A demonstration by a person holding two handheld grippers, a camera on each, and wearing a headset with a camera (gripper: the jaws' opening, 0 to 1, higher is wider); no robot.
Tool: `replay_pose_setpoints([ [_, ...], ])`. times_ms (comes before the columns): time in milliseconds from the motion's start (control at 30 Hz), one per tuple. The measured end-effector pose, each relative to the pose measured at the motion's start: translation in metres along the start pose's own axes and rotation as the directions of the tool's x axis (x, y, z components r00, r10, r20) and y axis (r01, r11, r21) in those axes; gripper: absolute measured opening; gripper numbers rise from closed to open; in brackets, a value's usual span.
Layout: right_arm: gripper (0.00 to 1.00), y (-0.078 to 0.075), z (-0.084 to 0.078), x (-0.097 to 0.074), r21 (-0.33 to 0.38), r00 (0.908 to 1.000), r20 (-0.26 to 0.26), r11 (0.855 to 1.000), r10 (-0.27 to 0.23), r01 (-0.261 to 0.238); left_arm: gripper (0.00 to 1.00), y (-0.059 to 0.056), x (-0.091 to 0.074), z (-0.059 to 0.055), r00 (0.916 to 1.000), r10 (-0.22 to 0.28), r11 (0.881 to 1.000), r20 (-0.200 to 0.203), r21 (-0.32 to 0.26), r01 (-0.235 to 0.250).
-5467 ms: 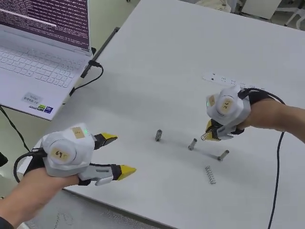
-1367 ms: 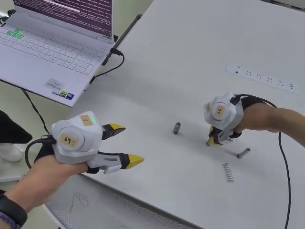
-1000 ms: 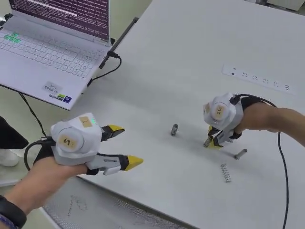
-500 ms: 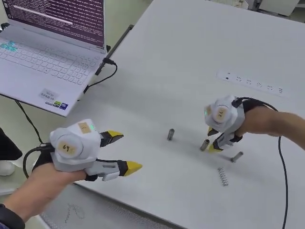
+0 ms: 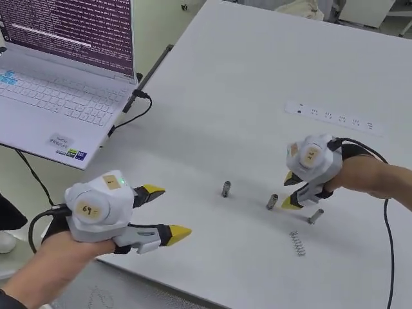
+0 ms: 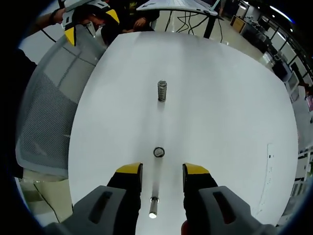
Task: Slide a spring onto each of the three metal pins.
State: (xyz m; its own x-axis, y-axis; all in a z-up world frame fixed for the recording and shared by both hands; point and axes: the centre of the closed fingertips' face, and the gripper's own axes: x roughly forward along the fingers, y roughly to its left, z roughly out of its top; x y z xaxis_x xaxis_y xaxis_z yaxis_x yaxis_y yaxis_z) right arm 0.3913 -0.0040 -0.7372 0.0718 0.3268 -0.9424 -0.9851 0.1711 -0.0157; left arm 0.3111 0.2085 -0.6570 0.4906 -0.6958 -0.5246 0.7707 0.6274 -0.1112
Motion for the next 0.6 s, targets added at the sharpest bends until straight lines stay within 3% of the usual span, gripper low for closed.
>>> replay_pose_setpoints([
  [300,0.31,0.001,0.0,-0.007,0.096,0.996,0.078,0.995,-0.042,0.035,0.53,0.0,0.0,0.004,1.0,0.007,1.0,0.004,0.001,-0.007],
  [600,0.35,0.004,-0.002,-0.019,0.207,0.9824,0.16,0.976,-0.096,0.061,0.54,-0.002,-0.001,0.009,0.9999,0.008,1.0,0.009,0.013,-0.008],
])
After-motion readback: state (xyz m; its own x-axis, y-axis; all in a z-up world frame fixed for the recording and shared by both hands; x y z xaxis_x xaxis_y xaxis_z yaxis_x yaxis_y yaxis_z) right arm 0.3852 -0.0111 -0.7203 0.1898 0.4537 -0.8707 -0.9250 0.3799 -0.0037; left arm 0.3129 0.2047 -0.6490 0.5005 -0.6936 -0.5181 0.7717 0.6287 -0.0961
